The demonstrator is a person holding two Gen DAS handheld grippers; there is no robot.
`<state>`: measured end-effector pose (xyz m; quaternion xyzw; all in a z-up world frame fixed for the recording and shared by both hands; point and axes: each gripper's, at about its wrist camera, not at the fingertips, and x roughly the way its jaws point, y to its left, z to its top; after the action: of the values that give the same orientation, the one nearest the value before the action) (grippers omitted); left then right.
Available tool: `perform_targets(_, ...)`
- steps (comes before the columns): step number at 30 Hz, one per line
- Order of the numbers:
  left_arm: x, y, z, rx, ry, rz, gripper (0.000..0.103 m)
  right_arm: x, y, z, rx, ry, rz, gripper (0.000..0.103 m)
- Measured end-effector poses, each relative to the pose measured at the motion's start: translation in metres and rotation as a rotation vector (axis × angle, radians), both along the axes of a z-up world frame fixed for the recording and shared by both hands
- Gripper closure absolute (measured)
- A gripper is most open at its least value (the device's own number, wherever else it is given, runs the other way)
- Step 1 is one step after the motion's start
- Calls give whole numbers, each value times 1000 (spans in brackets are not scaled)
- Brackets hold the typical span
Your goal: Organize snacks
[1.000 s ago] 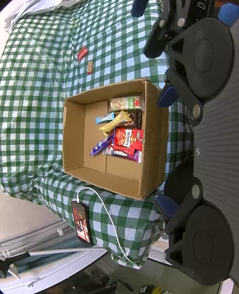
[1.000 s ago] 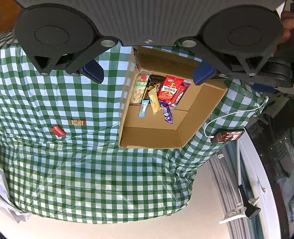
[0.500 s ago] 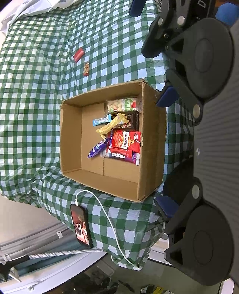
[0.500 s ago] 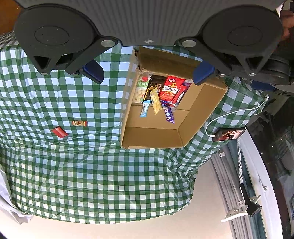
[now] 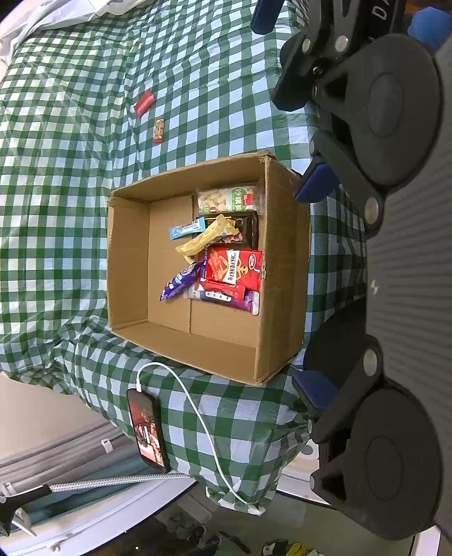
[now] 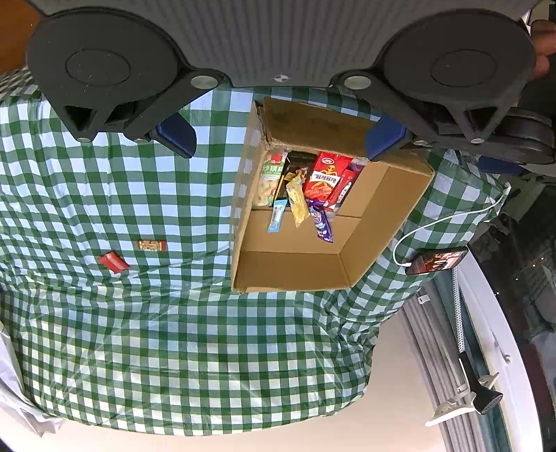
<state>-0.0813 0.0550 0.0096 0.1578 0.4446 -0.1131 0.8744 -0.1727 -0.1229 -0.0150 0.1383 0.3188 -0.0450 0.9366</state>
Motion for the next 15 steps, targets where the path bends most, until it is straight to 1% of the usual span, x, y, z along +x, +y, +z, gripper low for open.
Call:
perform_targets(5,0,-2,-2,4,12,1,0,2,-5,-4,16,30,-7,1)
perform_targets(9,0,-5,-3,10,13,-1,0,2,-7,-6,27,38,-12,1)
perform_targets(15,4,-9,-9,23,38,-1,0,5,-12,-12,46,65,-13,1)
